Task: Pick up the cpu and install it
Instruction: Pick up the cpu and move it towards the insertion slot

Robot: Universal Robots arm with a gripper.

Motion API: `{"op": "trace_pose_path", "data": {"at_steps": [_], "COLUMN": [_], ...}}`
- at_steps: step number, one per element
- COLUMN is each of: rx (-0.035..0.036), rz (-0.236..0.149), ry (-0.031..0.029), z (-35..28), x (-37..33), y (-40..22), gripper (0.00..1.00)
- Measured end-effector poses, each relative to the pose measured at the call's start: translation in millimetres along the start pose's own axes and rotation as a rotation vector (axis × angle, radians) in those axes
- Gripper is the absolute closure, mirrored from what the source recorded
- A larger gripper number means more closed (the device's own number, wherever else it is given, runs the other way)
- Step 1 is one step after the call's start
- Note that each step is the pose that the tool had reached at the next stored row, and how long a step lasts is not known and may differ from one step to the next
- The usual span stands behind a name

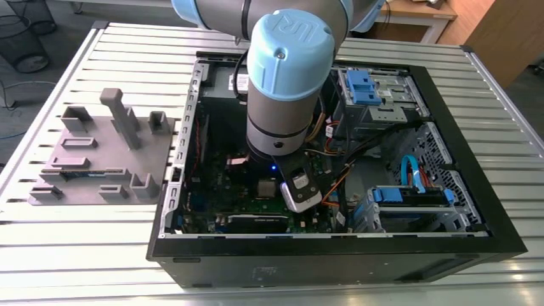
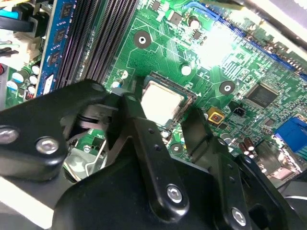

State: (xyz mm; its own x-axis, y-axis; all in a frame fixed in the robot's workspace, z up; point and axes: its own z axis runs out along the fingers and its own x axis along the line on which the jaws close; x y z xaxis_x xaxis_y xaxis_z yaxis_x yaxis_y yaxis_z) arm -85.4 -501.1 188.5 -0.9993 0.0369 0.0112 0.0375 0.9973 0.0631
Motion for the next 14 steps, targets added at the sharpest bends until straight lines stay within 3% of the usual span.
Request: {"op": "trace_pose_path", "data": {"at_steps": [1,2,14], "rx": [0.0000,-0.0001,0.0002], "rz": [0.000,0.000,0.000], "ry": [0.0000,-0.0001,-0.0001], "z": [0.0,0.0,0.1], "x": [0.0,0.0,-0.1], "y": [0.0,0.0,0.0], "gripper": [0.41,0.48,0.50]}}
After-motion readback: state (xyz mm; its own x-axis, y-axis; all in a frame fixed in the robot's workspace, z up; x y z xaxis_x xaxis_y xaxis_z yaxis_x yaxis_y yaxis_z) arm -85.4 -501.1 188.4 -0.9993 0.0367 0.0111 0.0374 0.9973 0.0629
